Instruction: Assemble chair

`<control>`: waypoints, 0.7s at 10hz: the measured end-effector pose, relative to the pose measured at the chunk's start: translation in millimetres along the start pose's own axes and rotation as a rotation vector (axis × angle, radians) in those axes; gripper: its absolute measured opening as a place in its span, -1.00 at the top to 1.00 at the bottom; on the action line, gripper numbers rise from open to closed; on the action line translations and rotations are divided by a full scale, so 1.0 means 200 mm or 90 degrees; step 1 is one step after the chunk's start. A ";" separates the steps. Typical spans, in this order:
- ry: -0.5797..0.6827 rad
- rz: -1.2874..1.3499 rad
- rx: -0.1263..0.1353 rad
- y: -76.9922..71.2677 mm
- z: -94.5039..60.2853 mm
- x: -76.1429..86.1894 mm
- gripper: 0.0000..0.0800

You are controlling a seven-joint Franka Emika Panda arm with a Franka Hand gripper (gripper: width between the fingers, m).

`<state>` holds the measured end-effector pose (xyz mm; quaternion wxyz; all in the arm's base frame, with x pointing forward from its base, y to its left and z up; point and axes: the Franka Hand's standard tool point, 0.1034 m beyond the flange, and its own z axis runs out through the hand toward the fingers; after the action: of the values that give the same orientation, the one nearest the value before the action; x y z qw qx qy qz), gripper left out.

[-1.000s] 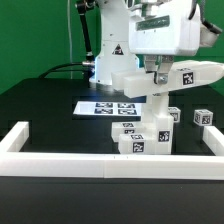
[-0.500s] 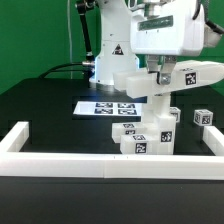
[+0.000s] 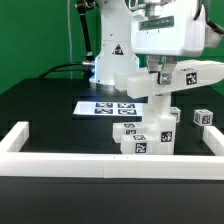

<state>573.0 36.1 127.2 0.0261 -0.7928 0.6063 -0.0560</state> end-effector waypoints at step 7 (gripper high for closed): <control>-0.012 0.232 0.001 0.00 0.01 -0.02 0.27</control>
Offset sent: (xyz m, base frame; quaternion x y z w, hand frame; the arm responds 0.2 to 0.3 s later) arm -0.0020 -0.0012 0.0006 -0.0136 0.0059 0.1368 0.9905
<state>572.4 40.7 125.9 0.0421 -0.6702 0.7397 -0.0436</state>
